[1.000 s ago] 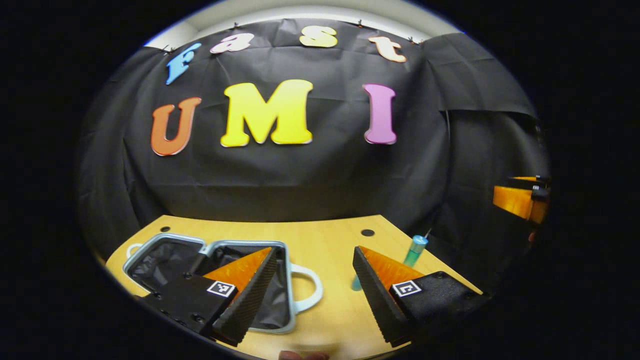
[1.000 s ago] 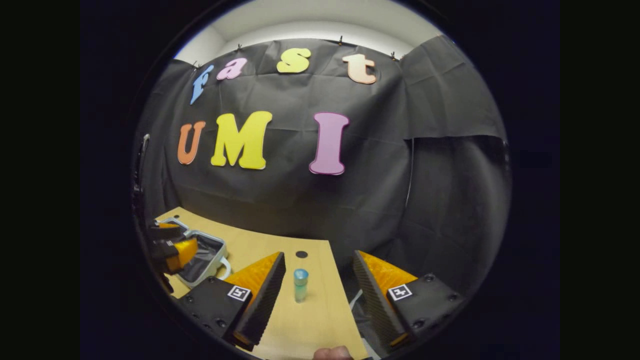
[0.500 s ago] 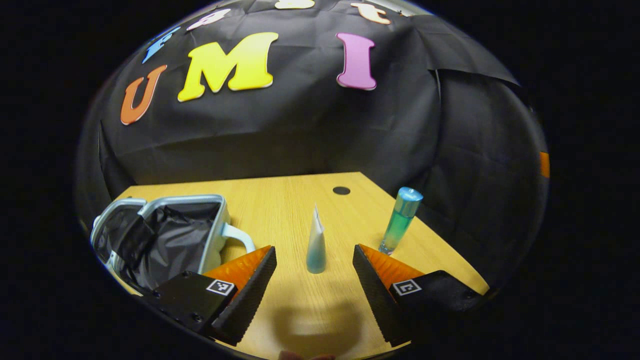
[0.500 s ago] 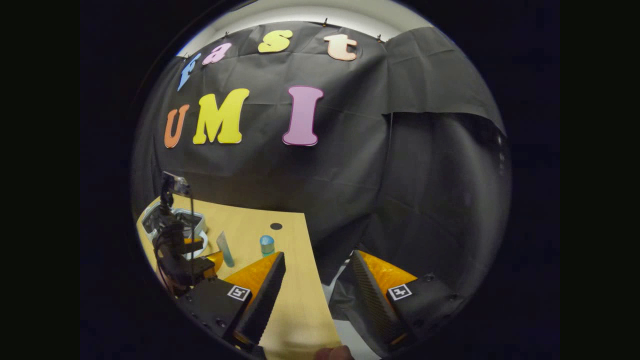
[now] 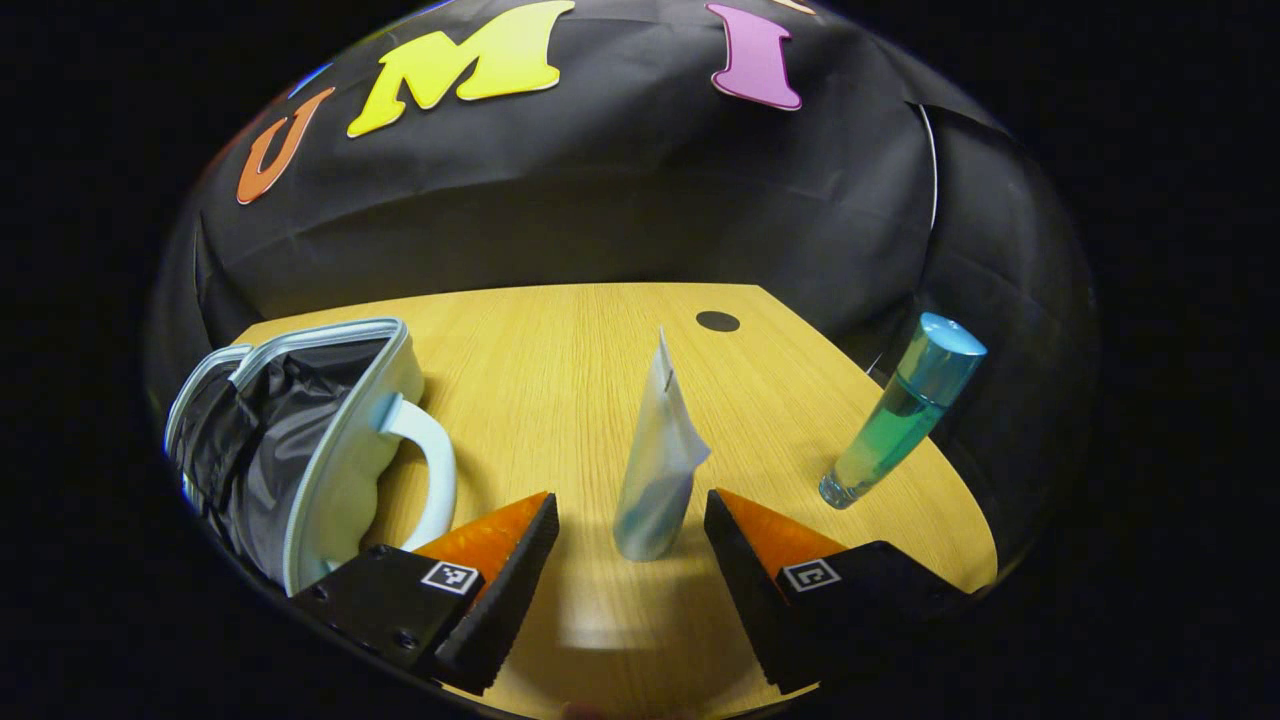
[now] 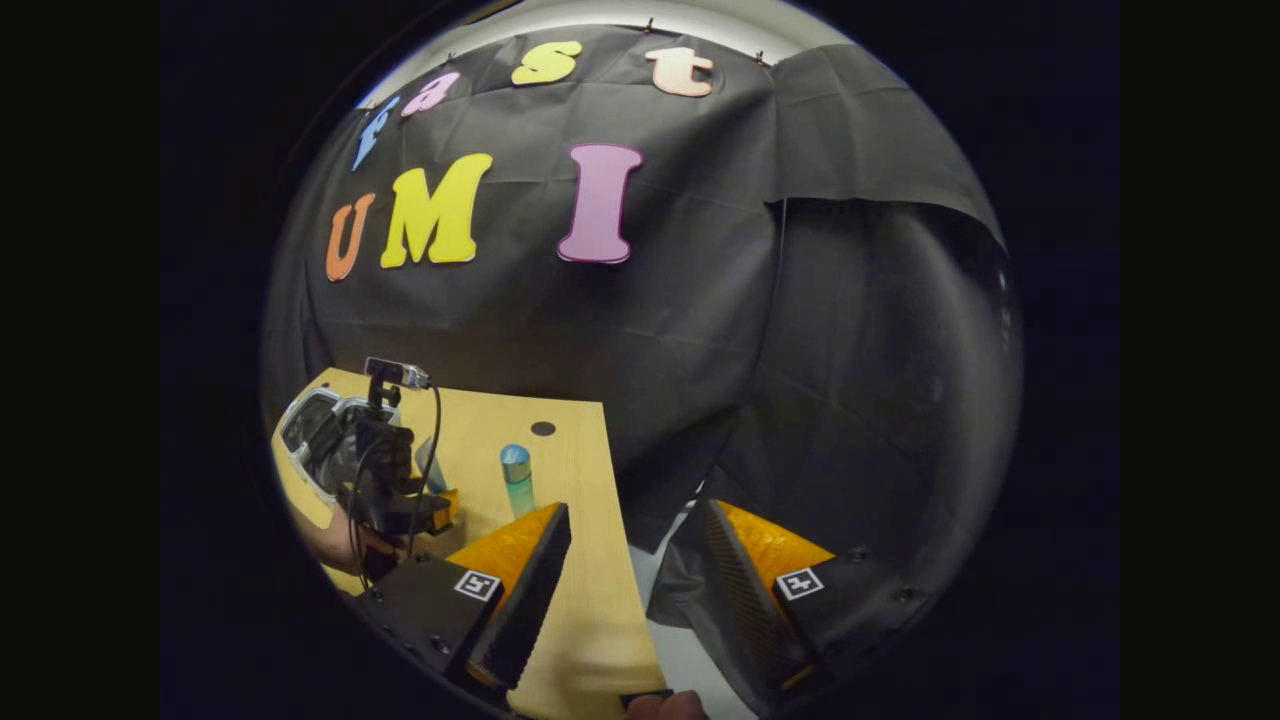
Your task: First open the suitcase, pack the skin care products into it, and then close the suitcase.
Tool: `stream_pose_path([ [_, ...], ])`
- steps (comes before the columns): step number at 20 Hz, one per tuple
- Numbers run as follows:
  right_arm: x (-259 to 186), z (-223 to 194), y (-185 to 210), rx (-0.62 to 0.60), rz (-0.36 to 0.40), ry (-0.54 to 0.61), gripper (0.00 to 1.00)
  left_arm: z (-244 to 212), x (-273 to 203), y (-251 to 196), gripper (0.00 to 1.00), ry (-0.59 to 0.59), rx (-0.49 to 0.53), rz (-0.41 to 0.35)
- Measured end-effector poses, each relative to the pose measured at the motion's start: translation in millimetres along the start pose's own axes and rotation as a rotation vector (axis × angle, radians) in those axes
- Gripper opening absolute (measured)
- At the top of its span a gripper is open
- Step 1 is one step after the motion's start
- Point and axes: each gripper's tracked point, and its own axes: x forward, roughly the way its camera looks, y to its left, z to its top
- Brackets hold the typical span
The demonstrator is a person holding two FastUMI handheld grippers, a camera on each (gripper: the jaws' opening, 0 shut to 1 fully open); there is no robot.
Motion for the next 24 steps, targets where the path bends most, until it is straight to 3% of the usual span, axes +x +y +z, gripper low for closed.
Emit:
stream_pose_path([
  [1, 1, 0, 1, -0.002, 0.003, 0.001, 0.81, -1, 3, -2, 0.87, 0.009, 0.003, -0.002],
  [2, 3, 1, 0, -0.001, 0.005, 0.002, 0.81, -2, 6, -3, 0.89, 0.014, 0.013, -0.004],
  [5, 8, 0, -2, 0.005, 0.002, 0.005, 0.81, -2, 9, -4, 0.70, 0.018, 0.043, 0.000],
  [6, 11, -2, -2, 0.007, 0.002, 0.010, 0.81, -2, 9, -5, 0.45, 0.018, 0.052, -0.004],
  [12, 26, -14, 16, -0.004, 0.044, 0.023, 0.81, 5, -10, -8, 0.37, 0.019, 0.045, -0.076],
  [13, 32, -17, 22, -0.007, 0.057, 0.027, 0.81, 10, -20, -9, 0.44, 0.016, 0.043, -0.094],
  [14, 39, -23, 32, -0.005, 0.079, 0.028, 0.82, 17, -32, -9, 0.36, 0.004, 0.045, -0.108],
  [16, 56, -34, 56, -0.001, 0.135, 0.039, 0.81, 31, -60, -6, 0.36, -0.017, 0.041, -0.134],
  [17, 66, -42, 69, 0.001, 0.161, 0.051, 0.81, 39, -78, -2, 0.43, -0.026, 0.030, -0.145],
  [18, 79, -52, 83, 0.001, 0.179, 0.071, 0.81, 45, -91, 0, 0.36, -0.035, 0.023, -0.150],
  [24, 137, -80, 143, -0.014, 0.234, 0.100, 0.82, 37, -159, 31, 0.36, 0.016, -0.052, -0.133],
])
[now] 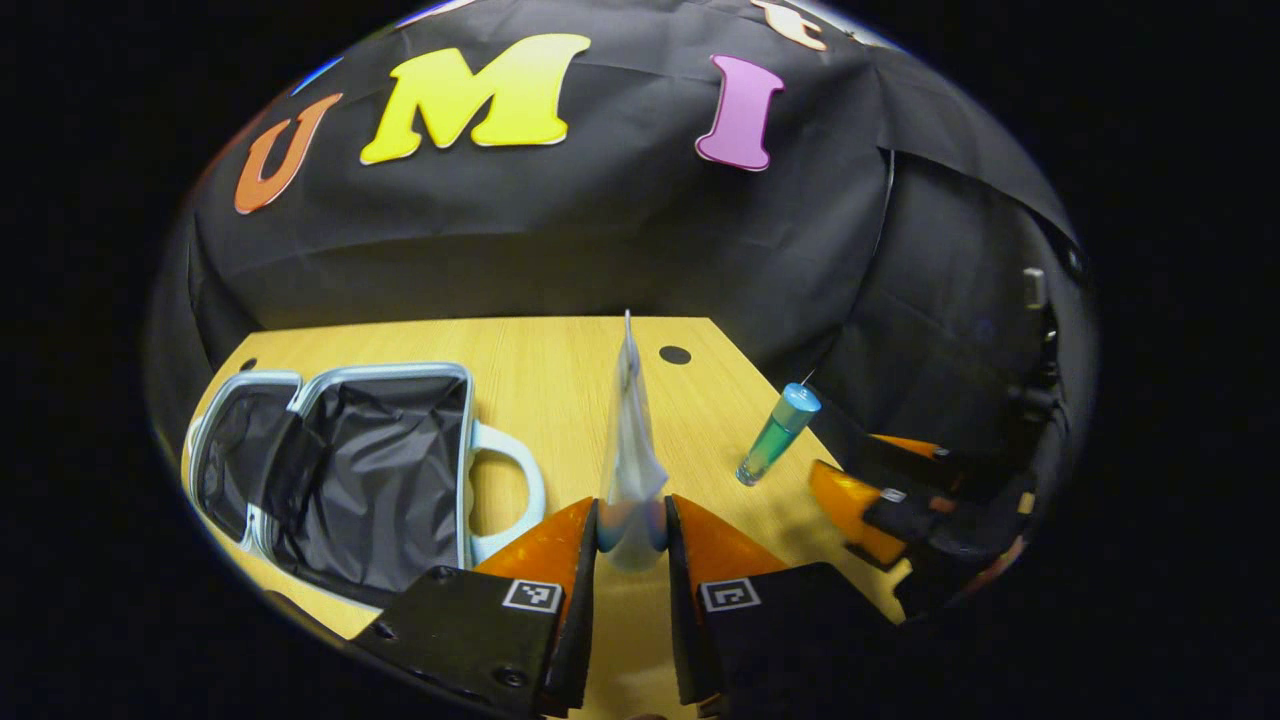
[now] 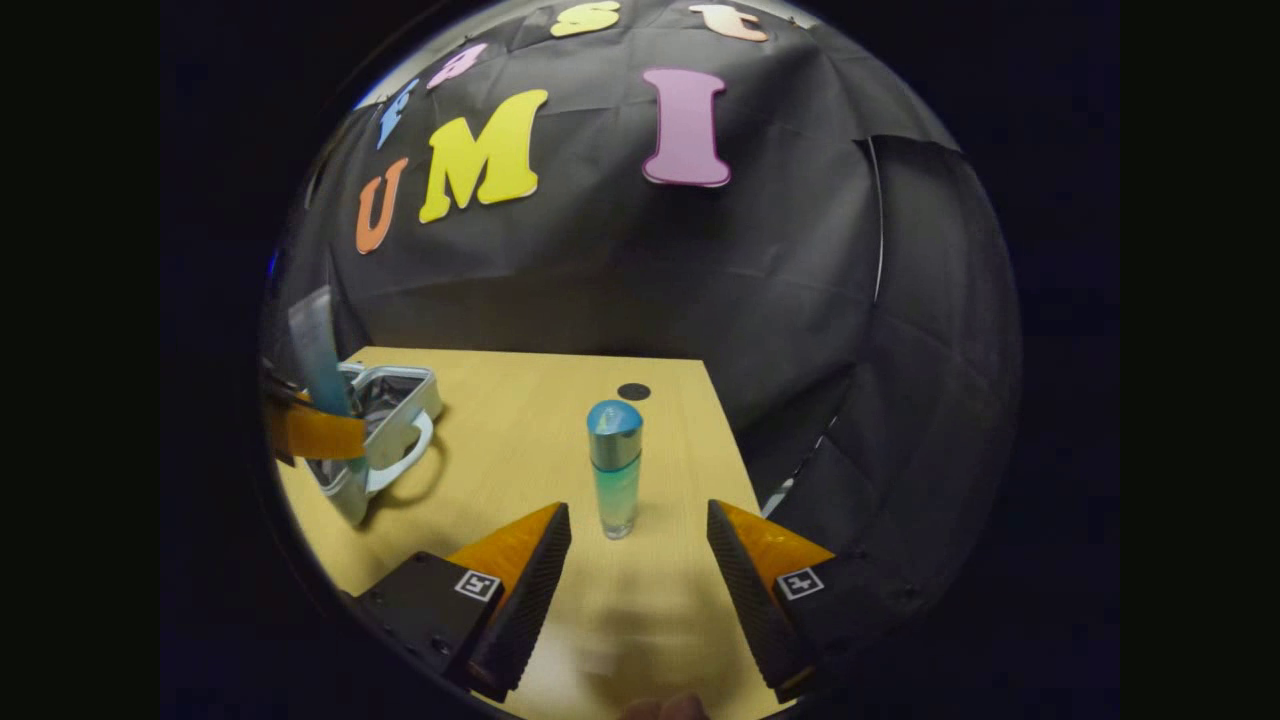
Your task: First open the suitcase, pack the skin care products into it, and then close the suitcase.
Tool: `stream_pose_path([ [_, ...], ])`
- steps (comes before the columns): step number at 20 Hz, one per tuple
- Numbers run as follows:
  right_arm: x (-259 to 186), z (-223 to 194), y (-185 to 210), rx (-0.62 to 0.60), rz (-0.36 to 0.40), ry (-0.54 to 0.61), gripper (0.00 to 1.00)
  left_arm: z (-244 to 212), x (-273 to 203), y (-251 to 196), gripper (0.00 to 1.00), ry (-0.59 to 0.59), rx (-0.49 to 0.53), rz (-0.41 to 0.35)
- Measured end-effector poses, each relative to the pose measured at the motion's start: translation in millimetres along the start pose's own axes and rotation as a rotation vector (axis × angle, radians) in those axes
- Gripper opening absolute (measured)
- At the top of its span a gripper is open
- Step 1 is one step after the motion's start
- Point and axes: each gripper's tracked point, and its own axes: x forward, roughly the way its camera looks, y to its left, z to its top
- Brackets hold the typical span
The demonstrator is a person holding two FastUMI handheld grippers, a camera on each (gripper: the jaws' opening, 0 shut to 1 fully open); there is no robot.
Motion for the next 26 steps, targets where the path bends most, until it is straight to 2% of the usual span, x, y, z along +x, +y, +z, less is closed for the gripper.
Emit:
stream_pose_path([
  [4, 38, 1, 20, 0.032, 0.036, 0.016, 0.81, -8, -29, 26, 0.36, 0.020, -0.066, 0.039],
  [6, 57, -12, 20, 0.060, 0.029, 0.063, 0.81, -7, -40, 37, 0.36, 0.021, -0.074, 0.046],
  [8, 71, -24, 21, 0.099, 0.041, 0.120, 0.80, -2, -52, 56, 0.36, 0.007, -0.072, 0.085],
  [9, 78, -27, 18, 0.121, 0.032, 0.140, 0.78, 0, -59, 68, 0.43, 0.001, -0.073, 0.108],
  [10, 84, -30, 15, 0.139, 0.022, 0.157, 0.70, 0, -64, 79, 0.36, -0.004, -0.079, 0.129],
  [13, 94, -32, 10, 0.177, 0.004, 0.189, 0.58, -2, -76, 119, 0.36, 0.000, -0.107, 0.198],
  [16, 97, -29, 11, 0.131, -0.013, 0.193, 0.40, -4, -84, 150, 0.36, 0.005, -0.152, 0.240],
  [17, 94, -28, 14, 0.130, -0.007, 0.194, 0.39, -4, -86, 156, 0.36, 0.009, -0.164, 0.243],
  [19, 91, -28, 19, 0.133, 0.019, 0.212, 0.36, -5, -87, 168, 0.36, 0.019, -0.177, 0.238],
  [22, 62, -15, 32, 0.110, 0.072, 0.204, 0.35, -3, -84, 187, 0.36, 0.035, -0.147, 0.208],
  [24, 35, -1, 44, 0.118, 0.143, 0.204, 0.35, 0, -76, 192, 0.36, 0.076, -0.137, 0.133],
  [26, 9, 11, 58, 0.196, 0.215, 0.228, 0.35, -1, -61, 190, 0.36, 0.160, -0.167, 0.026],
])
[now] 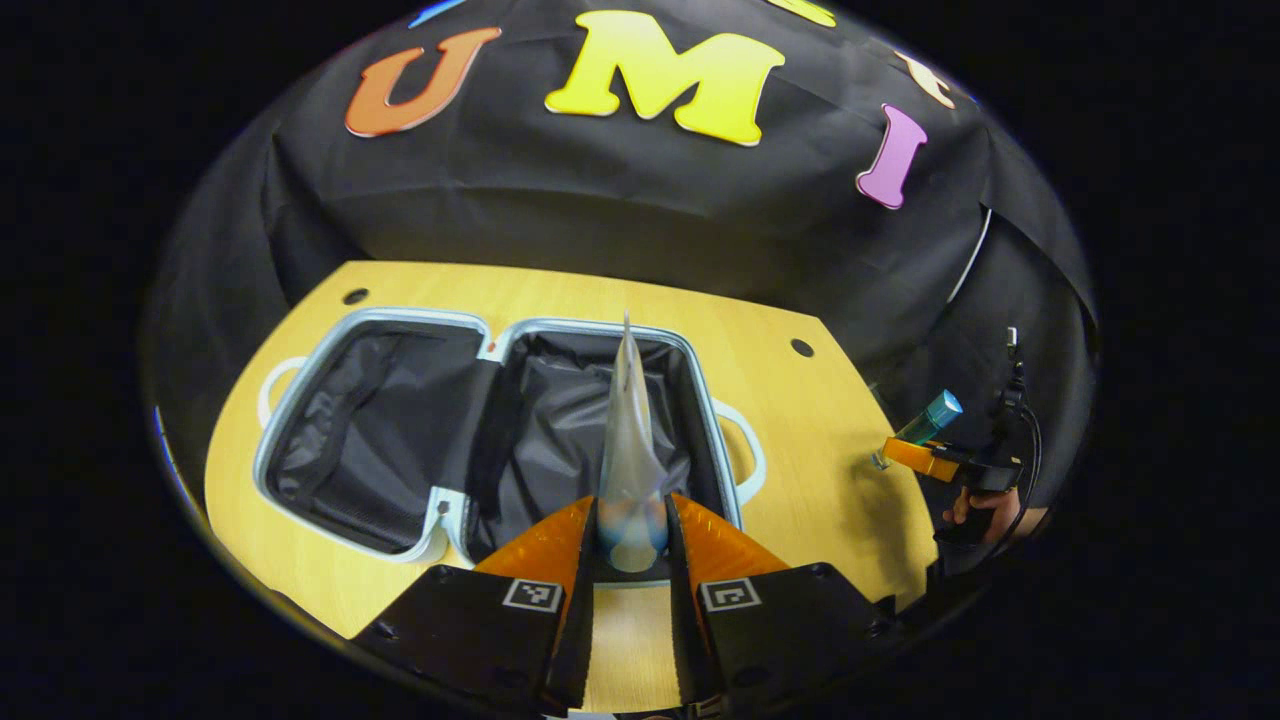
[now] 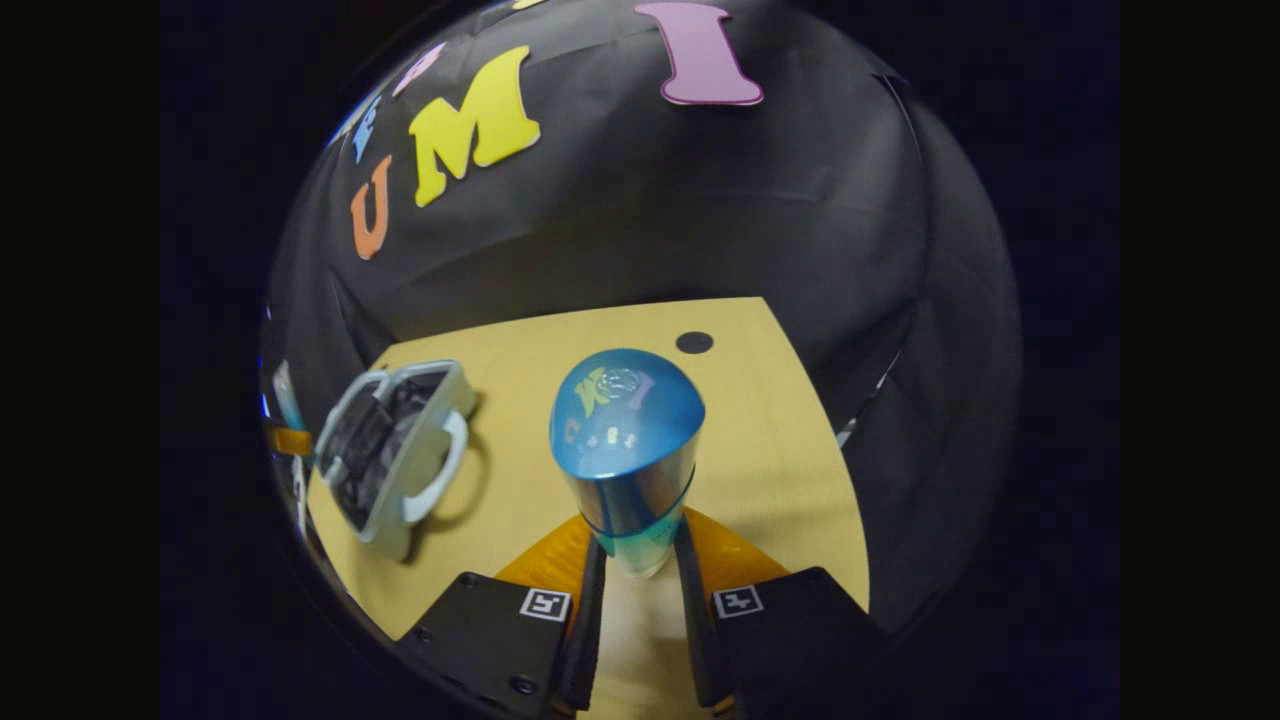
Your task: First open the suitcase, pack the skin care products into it, and then close the suitcase.
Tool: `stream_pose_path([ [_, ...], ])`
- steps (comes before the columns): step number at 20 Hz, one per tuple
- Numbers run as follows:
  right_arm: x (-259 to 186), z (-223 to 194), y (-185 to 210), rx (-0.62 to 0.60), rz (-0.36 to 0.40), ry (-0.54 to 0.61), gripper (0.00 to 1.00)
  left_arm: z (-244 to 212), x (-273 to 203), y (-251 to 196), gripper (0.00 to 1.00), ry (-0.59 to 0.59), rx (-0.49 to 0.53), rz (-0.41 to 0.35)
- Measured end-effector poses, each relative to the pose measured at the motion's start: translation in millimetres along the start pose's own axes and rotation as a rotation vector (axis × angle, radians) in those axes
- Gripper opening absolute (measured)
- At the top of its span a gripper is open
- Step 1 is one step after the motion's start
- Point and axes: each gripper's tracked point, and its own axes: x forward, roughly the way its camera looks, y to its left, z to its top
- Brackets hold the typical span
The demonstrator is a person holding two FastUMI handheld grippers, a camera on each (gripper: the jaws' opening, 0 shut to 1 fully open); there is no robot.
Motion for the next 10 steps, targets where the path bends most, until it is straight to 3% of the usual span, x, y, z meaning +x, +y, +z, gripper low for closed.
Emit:
stream_pose_path([
  [2, -24, 3, 16, 0.062, 0.051, 0.009, 0.35, -3, 17, 10, 0.36, 0.127, -0.022, -0.058],
  [5, -57, 12, 31, 0.112, 0.089, -0.003, 0.35, -19, 44, 38, 0.36, 0.325, -0.029, -0.058],
  [9, -92, 17, 29, 0.116, 0.071, -0.037, 0.35, -42, 75, 59, 0.36, 0.567, -0.120, -0.057],
  [10, -98, 15, 28, 0.116, 0.061, -0.041, 0.35, -48, 83, 64, 0.29, 0.621, -0.136, -0.050],
])
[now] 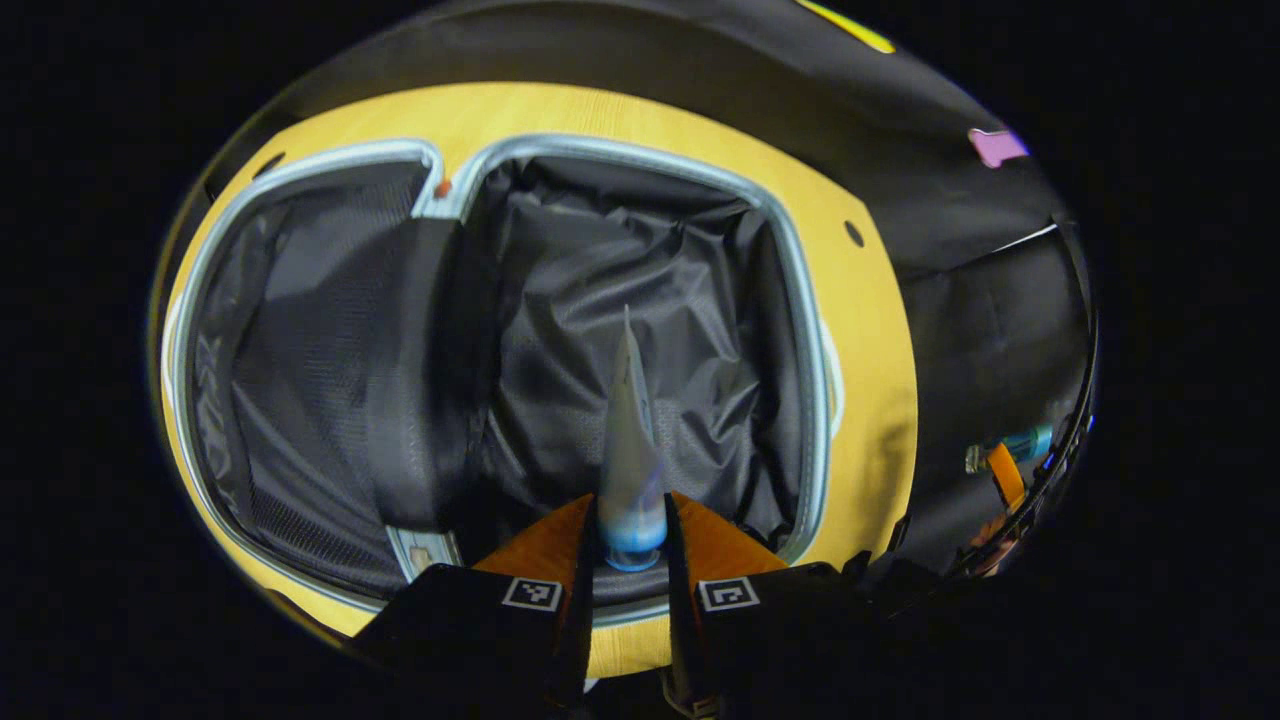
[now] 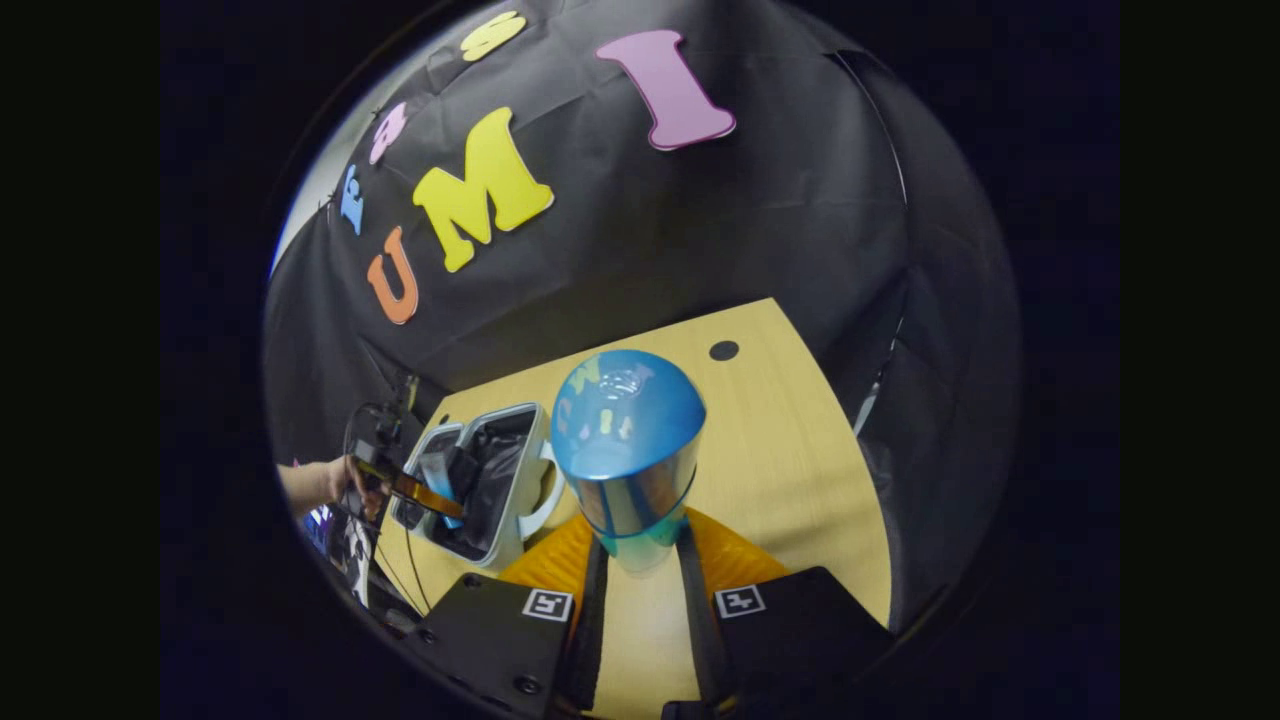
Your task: First open the suitcase, pack the skin care products into it, and then close the suitcase.
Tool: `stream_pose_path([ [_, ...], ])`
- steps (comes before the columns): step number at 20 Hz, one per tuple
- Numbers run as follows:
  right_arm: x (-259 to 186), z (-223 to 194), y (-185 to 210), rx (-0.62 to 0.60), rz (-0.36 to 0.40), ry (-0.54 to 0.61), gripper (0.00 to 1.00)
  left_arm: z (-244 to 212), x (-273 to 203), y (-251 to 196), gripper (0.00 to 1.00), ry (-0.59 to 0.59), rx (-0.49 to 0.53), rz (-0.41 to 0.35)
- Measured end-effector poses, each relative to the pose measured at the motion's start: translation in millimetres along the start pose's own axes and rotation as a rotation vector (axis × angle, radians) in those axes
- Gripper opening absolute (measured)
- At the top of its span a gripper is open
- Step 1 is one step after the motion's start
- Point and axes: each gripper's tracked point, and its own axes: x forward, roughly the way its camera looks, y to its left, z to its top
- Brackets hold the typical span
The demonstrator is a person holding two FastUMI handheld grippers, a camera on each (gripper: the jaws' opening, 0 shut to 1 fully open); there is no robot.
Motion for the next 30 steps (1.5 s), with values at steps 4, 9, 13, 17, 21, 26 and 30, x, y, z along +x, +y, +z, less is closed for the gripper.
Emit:
stream_pose_path([
  [4, -26, -11, -2, 0.009, -0.031, -0.007, 0.35, 6, 24, 21, 0.35, 0.114, -0.019, 0.074],
  [9, -40, -22, -7, 0.036, -0.063, 0.004, 0.35, 13, 30, 30, 0.36, 0.180, -0.064, 0.132],
  [13, -44, -17, 1, 0.027, -0.056, -0.004, 0.35, 11, 29, 28, 0.47, 0.182, -0.075, 0.140],
  [17, -42, -8, 12, -0.022, -0.035, 0.001, 0.35, 7, 23, 28, 0.46, 0.174, -0.098, 0.142],
  [21, -39, -9, 31, -0.082, -0.002, 0.016, 0.35, 4, 3, 21, 0.66, 0.123, -0.096, 0.119],
  [26, -16, -5, 95, -0.186, 0.125, 0.048, 0.33, -4, -59, 5, 0.94, -0.117, -0.041, 0.088],
  [30, 22, -11, 171, -0.287, 0.244, 0.120, 0.35, -37, -113, -14, 0.92, -0.378, 0.020, 0.076],
])
